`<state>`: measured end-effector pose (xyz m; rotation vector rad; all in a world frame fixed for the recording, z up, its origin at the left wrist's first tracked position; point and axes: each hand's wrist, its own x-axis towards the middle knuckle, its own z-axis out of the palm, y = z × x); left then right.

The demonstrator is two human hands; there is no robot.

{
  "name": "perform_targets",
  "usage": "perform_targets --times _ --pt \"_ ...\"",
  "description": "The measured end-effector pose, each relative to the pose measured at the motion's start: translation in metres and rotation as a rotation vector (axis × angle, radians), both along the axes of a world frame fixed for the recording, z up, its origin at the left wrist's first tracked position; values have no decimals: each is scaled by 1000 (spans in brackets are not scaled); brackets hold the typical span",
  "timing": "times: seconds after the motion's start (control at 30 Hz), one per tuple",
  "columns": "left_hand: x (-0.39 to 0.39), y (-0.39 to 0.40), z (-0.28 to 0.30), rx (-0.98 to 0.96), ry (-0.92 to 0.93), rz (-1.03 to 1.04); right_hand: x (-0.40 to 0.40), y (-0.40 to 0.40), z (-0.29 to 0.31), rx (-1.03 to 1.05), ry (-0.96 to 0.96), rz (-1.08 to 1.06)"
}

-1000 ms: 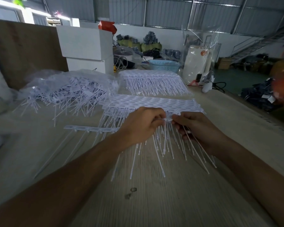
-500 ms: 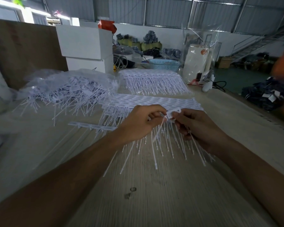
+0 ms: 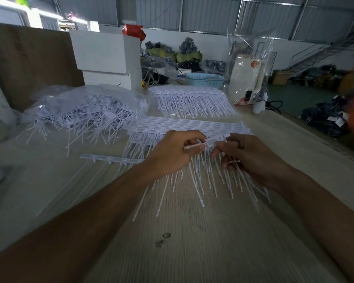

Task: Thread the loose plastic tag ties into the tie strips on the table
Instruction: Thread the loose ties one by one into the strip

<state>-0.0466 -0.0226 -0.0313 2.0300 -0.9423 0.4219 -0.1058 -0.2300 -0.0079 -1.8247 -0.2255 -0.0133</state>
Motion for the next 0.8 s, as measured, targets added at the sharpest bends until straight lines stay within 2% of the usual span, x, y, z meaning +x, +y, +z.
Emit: perform_targets --times 0.17,0.37,0.63,0.8 --pt "3 -2 -2 40 18 -8 -1 0 -1 24 61 4" --pt "2 -1 0 80 -14 -28 -1 -1 -2 -163 -47 35" --pt "0 1 1 -48 -7 37 1 -4 1 -115 -32 -32" --pt "-3 -1 2 -41 -3 40 0 -2 1 -133 -28 -82"
